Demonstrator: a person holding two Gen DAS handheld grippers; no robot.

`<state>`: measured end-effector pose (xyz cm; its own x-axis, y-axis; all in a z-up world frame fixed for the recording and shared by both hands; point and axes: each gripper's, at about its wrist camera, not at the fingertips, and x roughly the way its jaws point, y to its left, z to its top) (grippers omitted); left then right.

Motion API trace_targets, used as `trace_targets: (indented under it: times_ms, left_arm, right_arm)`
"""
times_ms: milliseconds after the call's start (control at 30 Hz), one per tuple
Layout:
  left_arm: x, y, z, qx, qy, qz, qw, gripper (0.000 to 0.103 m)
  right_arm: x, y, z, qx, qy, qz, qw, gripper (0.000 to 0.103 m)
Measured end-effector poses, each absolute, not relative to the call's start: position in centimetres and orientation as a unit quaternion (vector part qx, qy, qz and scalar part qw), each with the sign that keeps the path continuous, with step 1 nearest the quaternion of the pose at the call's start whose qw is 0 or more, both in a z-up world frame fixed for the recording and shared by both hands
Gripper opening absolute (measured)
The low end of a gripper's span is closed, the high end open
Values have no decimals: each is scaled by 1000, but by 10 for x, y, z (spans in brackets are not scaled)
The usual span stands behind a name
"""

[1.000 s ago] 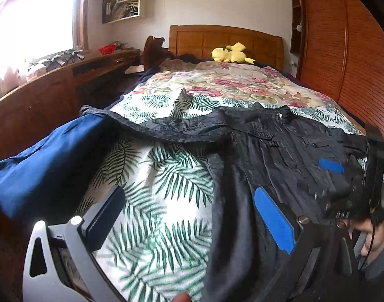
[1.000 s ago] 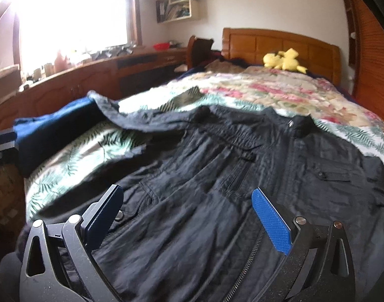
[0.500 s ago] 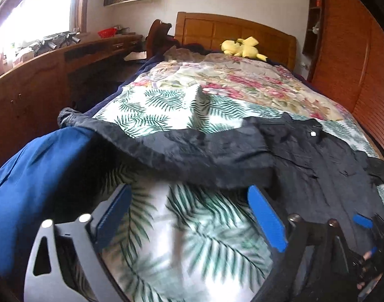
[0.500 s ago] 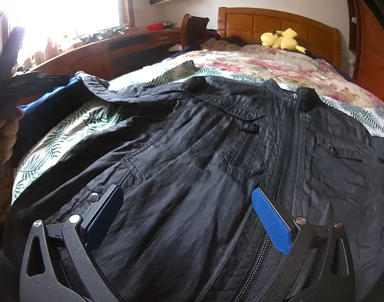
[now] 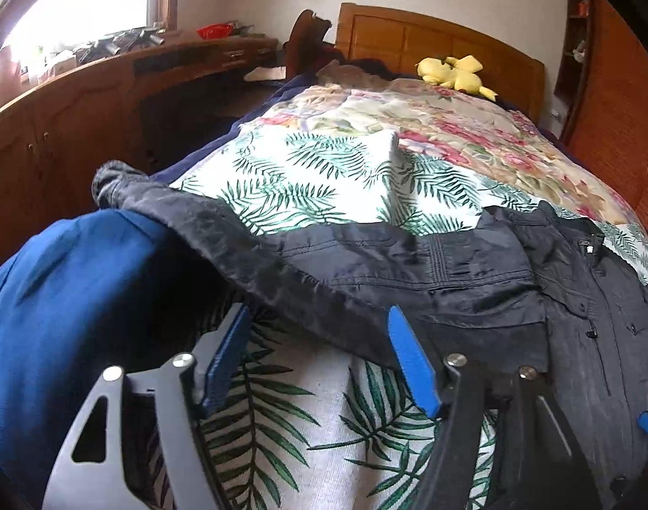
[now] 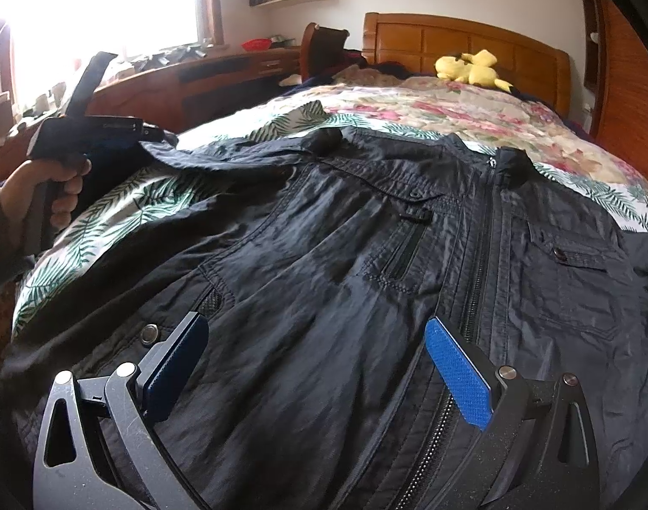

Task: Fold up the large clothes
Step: 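Reach the left tool to the jacket sleeve nearest it and grasp the cuff, then lift the sleeve with the left tool and fold it across the jacket body, then release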

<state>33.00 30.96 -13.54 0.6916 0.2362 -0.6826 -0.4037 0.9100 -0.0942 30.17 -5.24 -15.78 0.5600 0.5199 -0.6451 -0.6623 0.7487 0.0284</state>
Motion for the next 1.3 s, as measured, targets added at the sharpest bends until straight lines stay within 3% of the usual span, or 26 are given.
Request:
trace_targets:
  times_ms: [267, 367, 400, 433, 733, 967, 1300]
  left_arm:
    - [340, 318, -143, -133, 364, 196, 901, 46]
    - [346, 320, -144, -137, 367, 201, 898, 24]
    - [348, 319, -144, -138, 368, 203, 897, 6]
    - [350, 319, -143, -140, 368, 204, 896, 1]
    - [366, 267, -93, -88, 344, 178, 918, 0]
    - [353, 178, -40, -29, 309, 106, 945, 0]
    - [324, 105, -45, 13, 328, 51, 943, 0]
  right_arm:
    - [298, -50, -157, -112, 322, 348, 873, 103]
    - [298, -51, -156, -110, 321, 353, 872, 103]
    - [298, -51, -156, -109, 321, 354, 872, 103]
    - [298, -51, -156, -108, 320, 355, 872, 103]
    - [297, -59, -149, -91, 316, 363, 872, 103]
    - [287, -92, -129, -110, 290, 334, 890, 103]
    - [265, -160, -105, -59, 295, 301, 905, 103]
